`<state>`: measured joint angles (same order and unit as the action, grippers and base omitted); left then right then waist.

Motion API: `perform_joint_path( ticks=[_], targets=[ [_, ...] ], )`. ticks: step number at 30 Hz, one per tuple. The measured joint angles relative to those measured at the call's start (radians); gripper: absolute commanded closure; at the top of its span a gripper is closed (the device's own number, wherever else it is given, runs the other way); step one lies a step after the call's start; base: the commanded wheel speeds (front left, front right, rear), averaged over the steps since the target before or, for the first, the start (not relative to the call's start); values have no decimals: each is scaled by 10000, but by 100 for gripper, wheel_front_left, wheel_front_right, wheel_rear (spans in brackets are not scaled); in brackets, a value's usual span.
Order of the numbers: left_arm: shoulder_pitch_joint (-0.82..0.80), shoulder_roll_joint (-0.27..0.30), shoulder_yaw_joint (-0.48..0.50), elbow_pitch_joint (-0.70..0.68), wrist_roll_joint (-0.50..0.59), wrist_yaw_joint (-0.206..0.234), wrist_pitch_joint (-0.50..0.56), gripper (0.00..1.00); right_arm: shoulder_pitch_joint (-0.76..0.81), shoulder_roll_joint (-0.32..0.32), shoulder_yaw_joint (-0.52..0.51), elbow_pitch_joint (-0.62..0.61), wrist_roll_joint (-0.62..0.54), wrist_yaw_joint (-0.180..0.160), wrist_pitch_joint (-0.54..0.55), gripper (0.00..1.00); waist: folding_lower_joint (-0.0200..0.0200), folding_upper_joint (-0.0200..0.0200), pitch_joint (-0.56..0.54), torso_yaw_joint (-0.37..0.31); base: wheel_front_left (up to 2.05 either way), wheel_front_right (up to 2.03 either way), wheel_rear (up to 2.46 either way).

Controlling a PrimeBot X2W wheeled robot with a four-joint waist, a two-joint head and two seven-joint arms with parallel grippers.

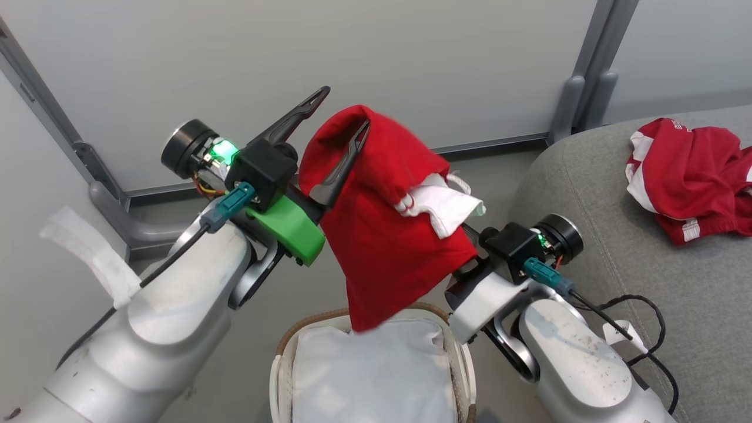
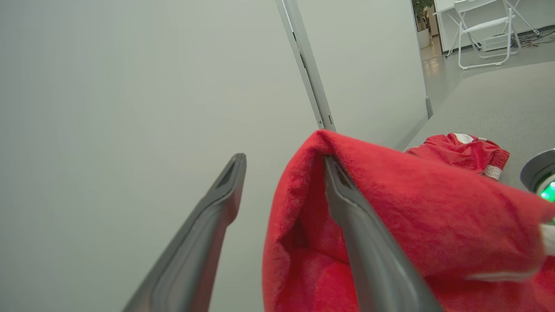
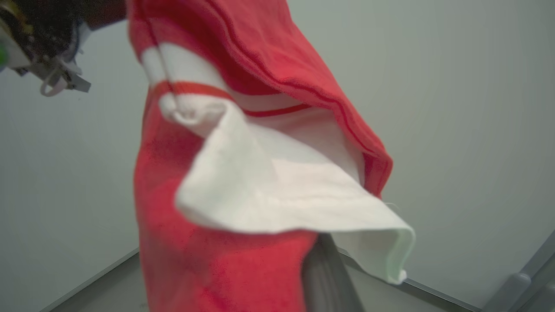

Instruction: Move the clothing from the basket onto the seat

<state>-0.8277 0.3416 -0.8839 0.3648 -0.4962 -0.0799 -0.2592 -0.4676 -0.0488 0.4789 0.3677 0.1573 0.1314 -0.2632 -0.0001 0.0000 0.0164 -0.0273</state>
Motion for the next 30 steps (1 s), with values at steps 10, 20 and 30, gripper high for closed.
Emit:
perform_joint_path(
  ticks=[10, 20, 30],
  targets=[
    [2614, -848, 1482, -359, -238, 276, -35, 0, 122, 2, -435, -253, -165, 0, 0, 100, 0, 0, 84, -29, 0, 0, 0],
    [4870, -1613, 2755, -213, 533, -128, -48, 0, 227, -2, -819, -499, -272, 0, 0, 100, 0, 0, 283, -208, 0, 0, 0],
    [5679, -2209, 3457, -92, 1216, -410, -48, 0, 151, 0, -1367, -587, -619, 0, 0, 100, 0, 0, 486, -515, 0, 0, 0]
  ],
)
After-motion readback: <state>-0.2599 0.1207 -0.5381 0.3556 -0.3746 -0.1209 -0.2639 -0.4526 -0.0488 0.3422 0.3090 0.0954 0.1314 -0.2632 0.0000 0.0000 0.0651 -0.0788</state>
